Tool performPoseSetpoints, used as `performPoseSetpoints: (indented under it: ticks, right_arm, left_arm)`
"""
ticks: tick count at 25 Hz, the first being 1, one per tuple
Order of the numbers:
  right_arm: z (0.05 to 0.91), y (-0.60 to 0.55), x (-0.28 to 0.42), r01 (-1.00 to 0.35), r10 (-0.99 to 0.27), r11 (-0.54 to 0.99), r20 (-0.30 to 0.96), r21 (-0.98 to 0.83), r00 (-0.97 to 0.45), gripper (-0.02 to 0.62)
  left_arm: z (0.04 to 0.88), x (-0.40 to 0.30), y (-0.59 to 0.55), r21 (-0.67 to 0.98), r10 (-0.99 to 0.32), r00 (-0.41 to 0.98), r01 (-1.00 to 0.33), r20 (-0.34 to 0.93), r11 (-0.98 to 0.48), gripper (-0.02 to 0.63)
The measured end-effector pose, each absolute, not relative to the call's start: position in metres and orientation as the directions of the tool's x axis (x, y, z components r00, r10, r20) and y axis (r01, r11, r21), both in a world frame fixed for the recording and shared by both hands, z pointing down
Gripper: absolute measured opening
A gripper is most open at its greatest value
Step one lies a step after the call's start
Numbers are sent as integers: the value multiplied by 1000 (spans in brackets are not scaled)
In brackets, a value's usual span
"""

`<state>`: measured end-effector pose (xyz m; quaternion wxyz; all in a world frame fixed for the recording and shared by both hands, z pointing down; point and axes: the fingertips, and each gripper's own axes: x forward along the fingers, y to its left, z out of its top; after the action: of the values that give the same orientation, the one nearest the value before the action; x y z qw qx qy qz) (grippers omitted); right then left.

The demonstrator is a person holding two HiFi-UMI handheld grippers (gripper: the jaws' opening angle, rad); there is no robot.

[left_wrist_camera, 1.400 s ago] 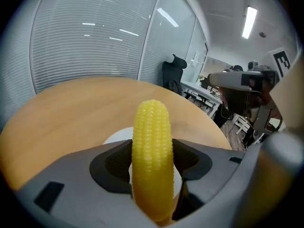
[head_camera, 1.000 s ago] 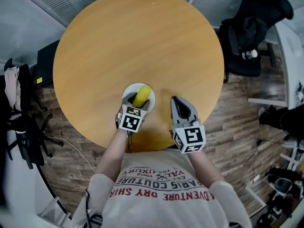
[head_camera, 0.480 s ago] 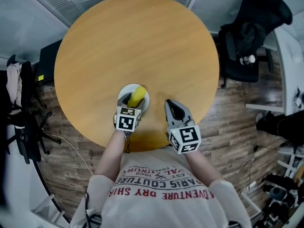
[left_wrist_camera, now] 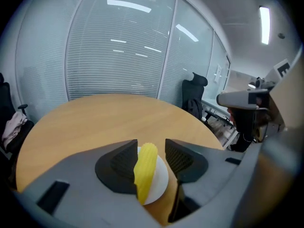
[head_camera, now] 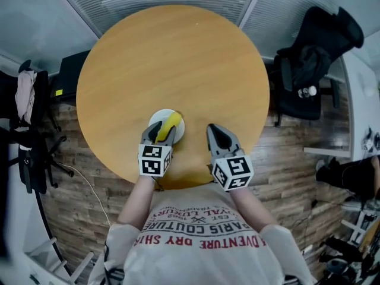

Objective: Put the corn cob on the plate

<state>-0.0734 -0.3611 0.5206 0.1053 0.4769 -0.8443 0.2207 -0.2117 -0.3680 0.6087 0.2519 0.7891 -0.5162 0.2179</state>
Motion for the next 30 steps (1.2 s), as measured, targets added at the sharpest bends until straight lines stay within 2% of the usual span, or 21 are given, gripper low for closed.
performPoseSetpoints:
  ticks: [4,6,11,15,18,22,30]
  right_arm:
    - [505,-362,-68,-840,-761,477,358,-258,-541,31]
    - [499,-361,-67,-833,-758,494,347,-247,-552,31]
    - [480,-361,-64,-805,-743,537,310,-251,-593,30]
    - [465,-361,-63,-783,-734,586,273,-207,-622,29]
    - [454,-360,-65,-765,-727,621,240,-171,-644,29]
    - [440,-356,-70,-732,-705,671,201,-123,-680,29]
    - [426,-353,-74,-695,-678,712,160,-97,-717,29]
  left_arm:
    - [565,-219,-365,135,-789,313,-949,529,-285,61]
    - [539,-219,-363,118,-829,301,-953,471,-280,34]
    - [464,-212,-354,48,-910,303,-952,283,-302,32]
    - [423,-208,-343,-5,-931,314,-947,184,-321,32]
    - [403,-205,-333,-45,-930,340,-936,142,-349,32]
    - [384,-207,-317,-17,-936,343,-938,76,-345,32]
    - [368,-211,-309,-7,-938,345,-939,23,-345,32]
